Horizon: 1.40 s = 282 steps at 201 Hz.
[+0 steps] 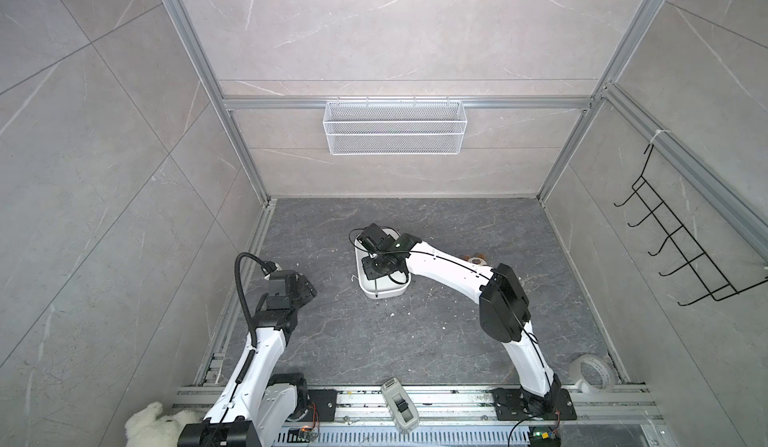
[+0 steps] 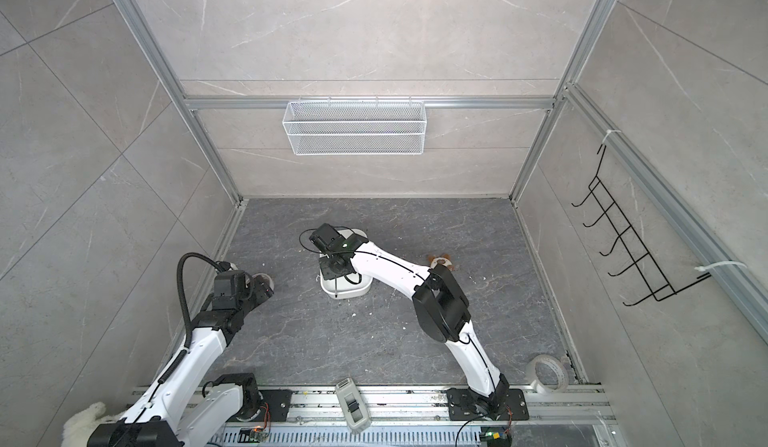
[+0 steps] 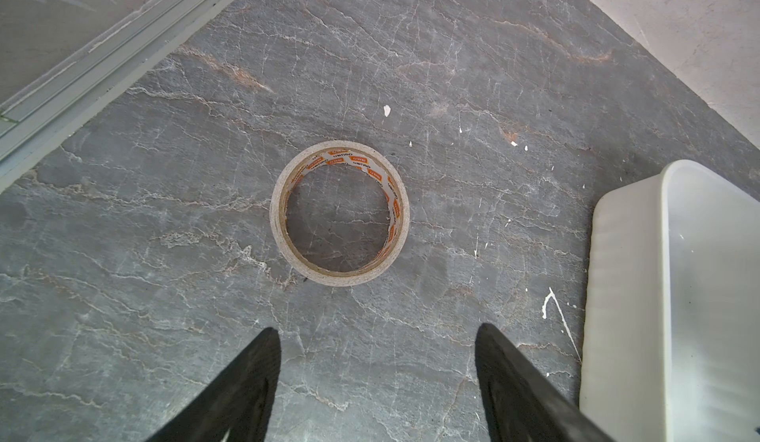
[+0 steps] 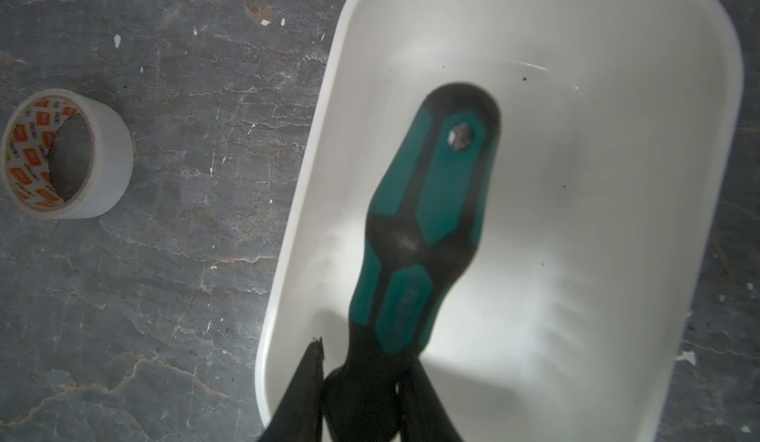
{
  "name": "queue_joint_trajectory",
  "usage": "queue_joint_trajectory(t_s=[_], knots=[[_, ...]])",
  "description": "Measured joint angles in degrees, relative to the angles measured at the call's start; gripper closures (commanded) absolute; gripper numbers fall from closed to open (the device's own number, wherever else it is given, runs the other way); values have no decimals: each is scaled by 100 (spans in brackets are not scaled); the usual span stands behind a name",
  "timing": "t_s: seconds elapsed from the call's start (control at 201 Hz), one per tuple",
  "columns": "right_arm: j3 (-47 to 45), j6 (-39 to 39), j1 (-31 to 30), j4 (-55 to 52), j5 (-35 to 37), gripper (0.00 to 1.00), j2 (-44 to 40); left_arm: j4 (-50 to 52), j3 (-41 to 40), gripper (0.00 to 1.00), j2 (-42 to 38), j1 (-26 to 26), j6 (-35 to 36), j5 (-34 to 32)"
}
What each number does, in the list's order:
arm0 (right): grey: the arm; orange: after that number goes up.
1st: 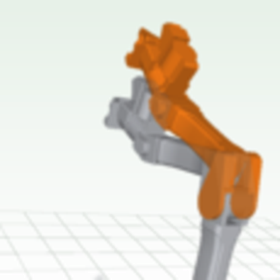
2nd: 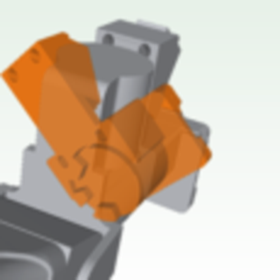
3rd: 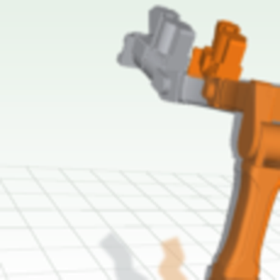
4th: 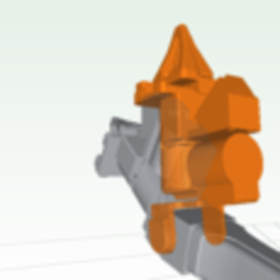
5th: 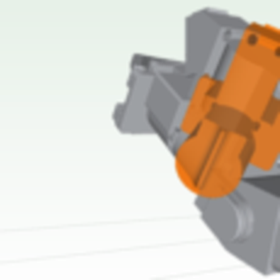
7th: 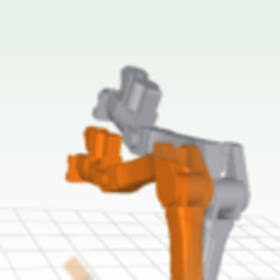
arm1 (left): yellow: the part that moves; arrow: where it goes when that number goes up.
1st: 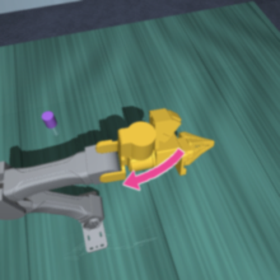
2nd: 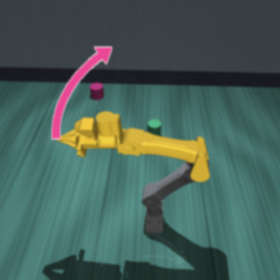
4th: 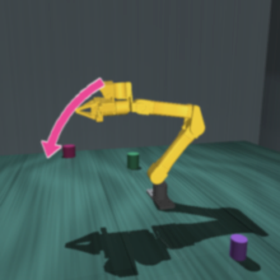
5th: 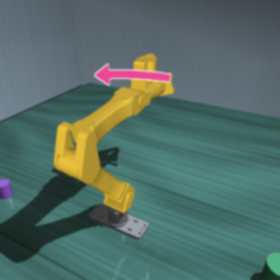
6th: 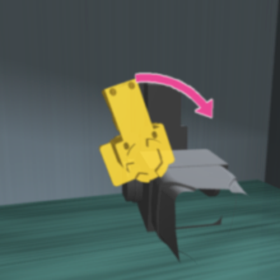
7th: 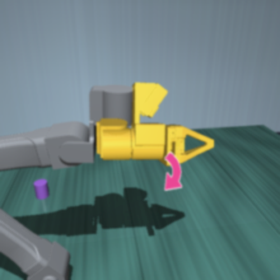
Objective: Put the screwdriver in the bin
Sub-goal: Place the screwdriver into the bin.
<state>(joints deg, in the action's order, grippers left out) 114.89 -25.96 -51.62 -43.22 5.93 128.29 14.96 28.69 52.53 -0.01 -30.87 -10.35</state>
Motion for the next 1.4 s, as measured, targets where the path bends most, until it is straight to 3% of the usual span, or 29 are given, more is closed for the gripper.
queue_joint_trajectory(t_s=[0.264,0.433,0.637,1.403], knots=[[1436,-24,0,-789,7,87,831,0,0,23,0,0,0,2],[1832,-42,0,-1191,24,73,1119,0,0,23,0,0,0,4],[2015,-44,0,-1460,26,66,1226,-2,0,23,0,0,0,7],[1917,-37,-2,-1602,-164,65,1217,-2,0,23,0,0,0,20]])
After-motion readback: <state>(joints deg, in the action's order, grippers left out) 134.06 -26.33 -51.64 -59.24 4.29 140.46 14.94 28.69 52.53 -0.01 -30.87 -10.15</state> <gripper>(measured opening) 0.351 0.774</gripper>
